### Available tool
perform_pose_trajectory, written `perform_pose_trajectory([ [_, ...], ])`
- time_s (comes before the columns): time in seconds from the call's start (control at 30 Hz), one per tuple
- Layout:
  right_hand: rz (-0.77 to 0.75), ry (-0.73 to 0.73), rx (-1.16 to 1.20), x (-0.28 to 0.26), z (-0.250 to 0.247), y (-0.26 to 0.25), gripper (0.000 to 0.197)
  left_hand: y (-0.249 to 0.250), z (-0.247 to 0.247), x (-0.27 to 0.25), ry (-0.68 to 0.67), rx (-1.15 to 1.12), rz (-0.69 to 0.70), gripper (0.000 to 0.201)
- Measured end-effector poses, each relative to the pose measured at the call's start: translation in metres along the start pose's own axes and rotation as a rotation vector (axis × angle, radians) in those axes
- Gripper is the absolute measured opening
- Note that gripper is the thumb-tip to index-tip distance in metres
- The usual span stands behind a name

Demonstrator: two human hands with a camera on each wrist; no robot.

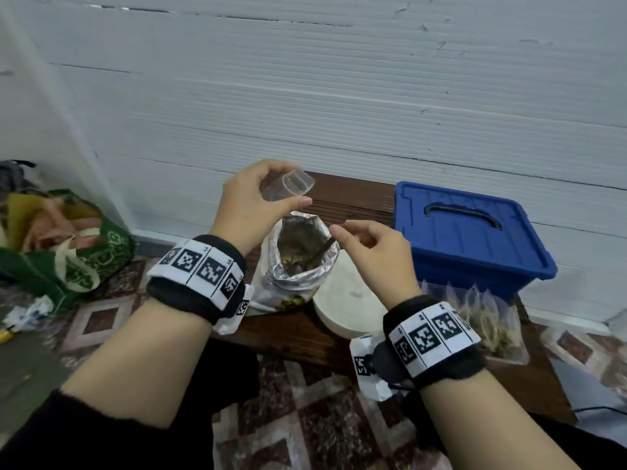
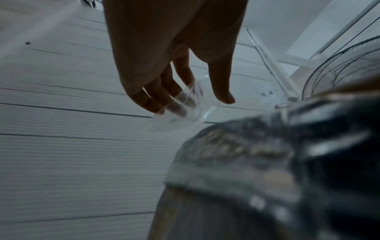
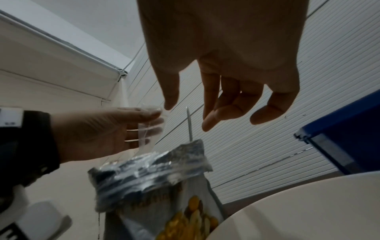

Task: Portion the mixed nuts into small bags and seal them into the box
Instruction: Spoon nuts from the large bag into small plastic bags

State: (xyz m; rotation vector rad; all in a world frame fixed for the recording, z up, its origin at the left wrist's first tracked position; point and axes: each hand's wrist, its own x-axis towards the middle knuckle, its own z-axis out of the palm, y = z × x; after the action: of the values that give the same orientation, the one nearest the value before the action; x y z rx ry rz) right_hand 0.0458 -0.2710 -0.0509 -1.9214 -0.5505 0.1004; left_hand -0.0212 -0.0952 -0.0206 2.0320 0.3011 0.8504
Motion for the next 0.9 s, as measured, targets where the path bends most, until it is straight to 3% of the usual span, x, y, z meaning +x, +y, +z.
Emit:
perform_pose_trajectory([
  [0.17,-0.106,0.002,-0.199,0.007,0.016,0.002,0.027,-0.025,-0.003,-0.004,-0.039,0.096,-0.053,0.039],
  [0.37,-0.45,0.133,-0.33,0.002,0.022,0.003,0.02,-0.035,-0.003,-0.009,-0.116,0.231,-0.019,0.041],
  [0.5,-0.578,0.092,-0.511,-0.002,0.029,0.011,0.017,-0.035,-0.004,-0.01,-0.122,0.309,0.064,0.047],
  [0.6,-0.549,0.037,-0.507,-0.003,0.036,0.018,0.017,-0.036,-0.002,-0.01,-0.118,0.301,0.078,0.048],
  [0.9,-0.191,0.058,-0.175,0.006,0.032,0.011,0.025,-0.038,-0.002,-0.011,-0.129,0.326,0.072,0.049],
])
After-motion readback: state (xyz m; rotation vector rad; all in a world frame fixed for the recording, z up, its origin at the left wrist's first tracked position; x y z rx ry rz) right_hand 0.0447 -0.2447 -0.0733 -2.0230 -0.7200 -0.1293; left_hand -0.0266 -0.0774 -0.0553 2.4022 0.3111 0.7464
